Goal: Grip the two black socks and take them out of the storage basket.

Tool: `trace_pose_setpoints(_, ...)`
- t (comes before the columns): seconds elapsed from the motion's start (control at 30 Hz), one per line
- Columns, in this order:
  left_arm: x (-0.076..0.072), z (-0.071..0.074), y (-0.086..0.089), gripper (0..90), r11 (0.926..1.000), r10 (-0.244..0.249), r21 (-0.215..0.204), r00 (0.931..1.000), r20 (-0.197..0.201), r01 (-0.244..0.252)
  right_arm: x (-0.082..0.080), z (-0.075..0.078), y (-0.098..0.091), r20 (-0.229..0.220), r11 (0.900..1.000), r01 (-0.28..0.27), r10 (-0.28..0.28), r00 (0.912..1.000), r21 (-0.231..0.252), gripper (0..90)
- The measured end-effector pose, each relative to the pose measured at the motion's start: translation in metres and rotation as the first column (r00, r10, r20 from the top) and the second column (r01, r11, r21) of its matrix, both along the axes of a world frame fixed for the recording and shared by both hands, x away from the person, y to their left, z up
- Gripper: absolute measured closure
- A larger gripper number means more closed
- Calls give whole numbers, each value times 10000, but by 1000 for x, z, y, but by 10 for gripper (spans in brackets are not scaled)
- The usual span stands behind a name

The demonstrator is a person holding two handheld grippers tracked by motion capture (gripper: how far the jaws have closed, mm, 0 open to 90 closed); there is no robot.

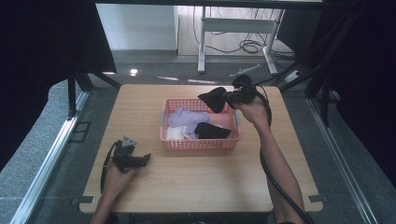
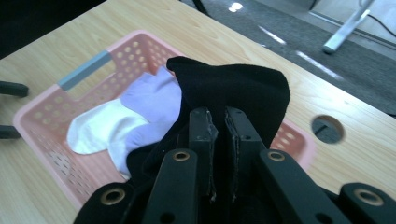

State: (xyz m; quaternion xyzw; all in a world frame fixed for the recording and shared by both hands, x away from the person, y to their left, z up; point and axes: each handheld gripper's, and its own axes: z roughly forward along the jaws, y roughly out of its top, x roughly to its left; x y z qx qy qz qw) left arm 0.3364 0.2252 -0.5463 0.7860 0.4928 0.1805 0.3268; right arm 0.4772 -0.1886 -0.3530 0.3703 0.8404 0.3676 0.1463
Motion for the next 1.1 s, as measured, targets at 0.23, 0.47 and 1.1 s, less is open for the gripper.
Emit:
trace_pose_setpoints(0.23,0,0,0,130,10000,-35,54,10000,-18,35,-6,0,-35,113,9979,646,-647,9978,109,822)
trace_pose_setpoints(0.47,0,0,0,131,9999,-56,86,10000,-29,56,-13,-2,-70,117,9912,1308,-1311,9913,221,822)
trace_pose_setpoints(1.1,0,0,0,131,10000,-47,82,10000,-27,47,-24,-33,-140,-71,9527,3039,-3039,9527,2,822)
